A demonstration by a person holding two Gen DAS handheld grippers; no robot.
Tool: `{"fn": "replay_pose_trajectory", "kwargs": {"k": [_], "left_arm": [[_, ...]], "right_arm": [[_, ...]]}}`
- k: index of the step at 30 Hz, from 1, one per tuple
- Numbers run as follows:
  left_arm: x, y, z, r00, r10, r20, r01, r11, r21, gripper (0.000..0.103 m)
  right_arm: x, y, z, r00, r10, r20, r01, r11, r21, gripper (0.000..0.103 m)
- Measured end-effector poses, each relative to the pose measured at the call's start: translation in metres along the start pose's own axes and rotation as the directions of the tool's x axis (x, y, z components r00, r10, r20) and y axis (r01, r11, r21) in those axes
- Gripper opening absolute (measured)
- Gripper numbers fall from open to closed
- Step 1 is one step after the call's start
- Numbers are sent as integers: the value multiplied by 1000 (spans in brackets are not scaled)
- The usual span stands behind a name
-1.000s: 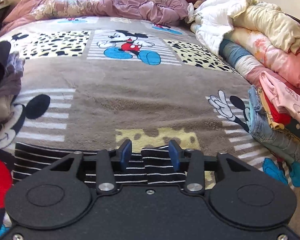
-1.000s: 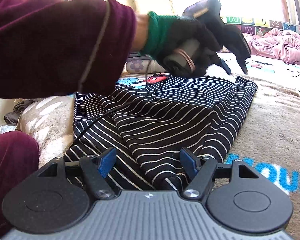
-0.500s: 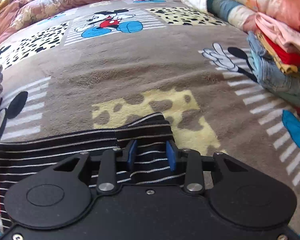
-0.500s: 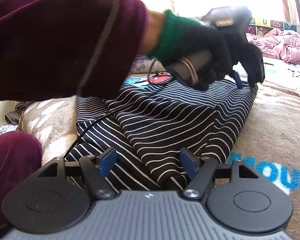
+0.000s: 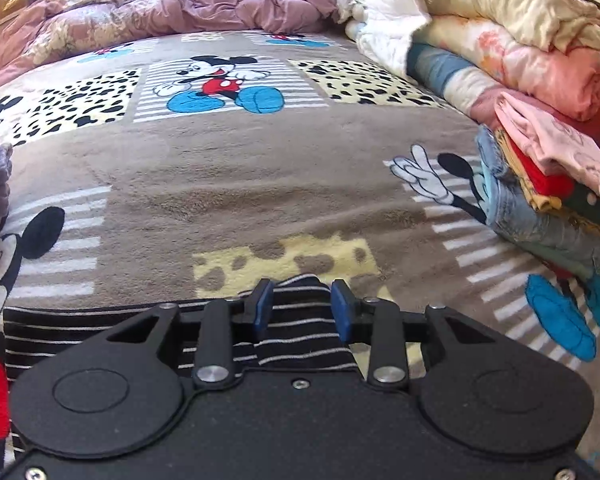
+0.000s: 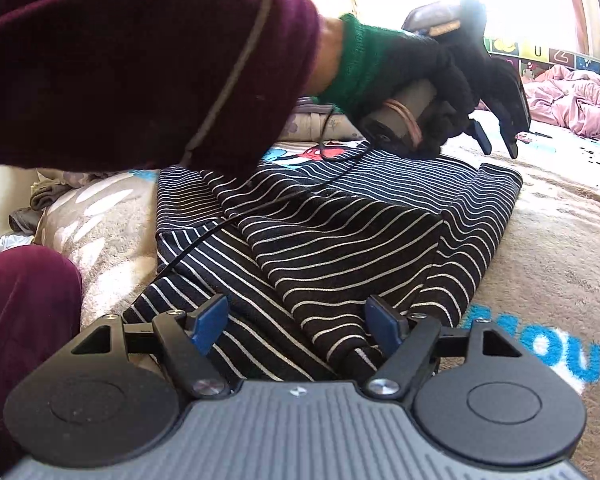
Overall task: Fold clothes
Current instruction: 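Fold the striped garment edge over with the left gripper toward the right gripper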
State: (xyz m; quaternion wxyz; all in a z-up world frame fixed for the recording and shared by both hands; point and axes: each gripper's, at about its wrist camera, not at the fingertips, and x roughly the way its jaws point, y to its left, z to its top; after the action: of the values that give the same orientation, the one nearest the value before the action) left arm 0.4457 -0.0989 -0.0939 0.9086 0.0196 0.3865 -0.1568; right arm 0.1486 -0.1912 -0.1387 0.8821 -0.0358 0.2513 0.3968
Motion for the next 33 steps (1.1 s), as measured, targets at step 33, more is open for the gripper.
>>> {"fn": "replay_pose_trajectory", "kwargs": {"k": [33], "left_arm": [[-220, -38, -208, 973, -148, 179, 172, 978, -122, 41]], "right_arm": [[-88, 15, -34, 975, -181, 128, 182, 983, 3, 75]]}}
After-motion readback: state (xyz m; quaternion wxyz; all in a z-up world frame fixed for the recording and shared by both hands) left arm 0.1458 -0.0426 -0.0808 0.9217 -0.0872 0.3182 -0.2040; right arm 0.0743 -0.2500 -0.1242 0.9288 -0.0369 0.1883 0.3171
